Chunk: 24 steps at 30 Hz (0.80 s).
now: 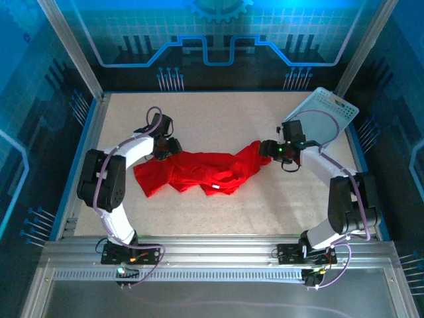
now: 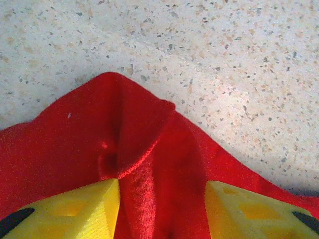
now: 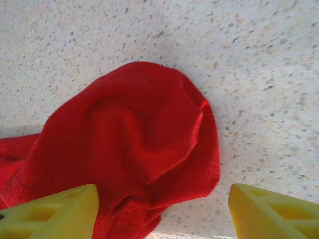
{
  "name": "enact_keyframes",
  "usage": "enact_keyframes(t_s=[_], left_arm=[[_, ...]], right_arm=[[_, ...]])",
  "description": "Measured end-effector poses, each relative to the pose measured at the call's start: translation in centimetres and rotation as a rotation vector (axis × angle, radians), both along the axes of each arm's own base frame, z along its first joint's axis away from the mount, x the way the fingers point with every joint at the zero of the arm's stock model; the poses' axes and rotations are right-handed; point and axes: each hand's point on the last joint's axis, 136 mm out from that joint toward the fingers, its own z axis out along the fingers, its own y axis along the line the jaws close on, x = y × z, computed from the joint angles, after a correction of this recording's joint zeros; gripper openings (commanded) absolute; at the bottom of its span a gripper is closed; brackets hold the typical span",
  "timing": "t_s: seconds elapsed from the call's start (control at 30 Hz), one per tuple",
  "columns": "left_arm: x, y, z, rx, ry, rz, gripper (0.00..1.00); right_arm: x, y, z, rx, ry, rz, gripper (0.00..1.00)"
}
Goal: Fold the inside-out t-shirt
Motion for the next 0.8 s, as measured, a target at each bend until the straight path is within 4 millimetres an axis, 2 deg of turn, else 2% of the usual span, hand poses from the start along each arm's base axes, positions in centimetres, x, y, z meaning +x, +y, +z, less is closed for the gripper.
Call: enact_keyframes(t_s=[0.33,0.53,0.63,0.8], left_arm=[[0.3,-0.1,-2.3,0.007,0.046,-0.002,0.3],[0.4,-0.2,-2.6,0.005,0.049,-0.006,0.23],[0.4,-0.2,-2.5,0.005,0.048,-0.006,0.19],[0.5,-0.2,-2.5,0.004,0.045,-0.006,0.09]], right_arm=[[0.5,1.9,-3.3,0.035,0.071,0.044,0.6],[0.5,4.1,-2.5,0.033,0.041,0.103,0.51],[0.7,4.8,-1.9,0.02,0.021,0.126,0.41],[1.5,4.6,-1.3,0.001,-0.005,0.117,0.22]])
